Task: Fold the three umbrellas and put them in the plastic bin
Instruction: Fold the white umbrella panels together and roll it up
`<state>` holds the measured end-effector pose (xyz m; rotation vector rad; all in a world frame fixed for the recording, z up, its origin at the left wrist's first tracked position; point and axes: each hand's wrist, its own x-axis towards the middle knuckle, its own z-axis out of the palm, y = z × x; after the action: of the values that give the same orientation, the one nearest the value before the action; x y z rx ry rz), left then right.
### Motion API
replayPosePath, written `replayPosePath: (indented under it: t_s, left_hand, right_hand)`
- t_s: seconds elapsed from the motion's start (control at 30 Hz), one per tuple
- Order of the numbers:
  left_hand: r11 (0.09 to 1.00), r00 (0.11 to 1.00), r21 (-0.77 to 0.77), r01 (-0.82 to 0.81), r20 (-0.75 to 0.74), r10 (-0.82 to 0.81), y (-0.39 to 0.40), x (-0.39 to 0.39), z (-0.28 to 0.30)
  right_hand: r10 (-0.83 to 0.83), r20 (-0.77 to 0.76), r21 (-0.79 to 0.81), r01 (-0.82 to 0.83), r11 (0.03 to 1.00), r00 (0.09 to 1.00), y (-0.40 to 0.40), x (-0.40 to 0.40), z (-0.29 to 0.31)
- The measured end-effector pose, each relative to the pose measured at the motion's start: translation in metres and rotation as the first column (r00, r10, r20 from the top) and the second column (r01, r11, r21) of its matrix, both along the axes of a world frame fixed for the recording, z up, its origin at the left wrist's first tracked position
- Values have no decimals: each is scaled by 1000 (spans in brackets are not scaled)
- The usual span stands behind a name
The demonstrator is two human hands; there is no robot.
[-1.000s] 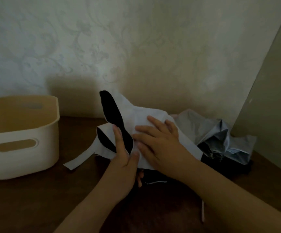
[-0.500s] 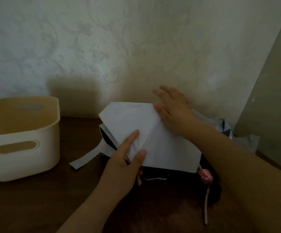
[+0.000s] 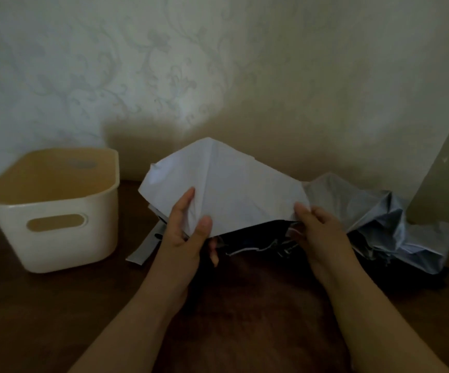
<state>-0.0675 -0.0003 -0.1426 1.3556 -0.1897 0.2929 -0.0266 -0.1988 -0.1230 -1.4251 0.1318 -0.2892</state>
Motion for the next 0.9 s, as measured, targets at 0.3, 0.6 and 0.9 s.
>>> replayPosePath:
  t_s: [0.3,0.6,0.9]
  left_hand:
    - [998,998,-64,-5,-59,1,-5,3,-4]
    - [979,984,116,-170,64,164,-17,-6,-6]
    - [953,984,273,-133,150,94,-32,-18,-4]
  right_hand:
    - [411,-114,233,-378,896,904,10,-20,-3]
    - [0,67,-748,51,661,998,26,-49,8]
    - [162,228,-757,70,649,960,47,-57,-1]
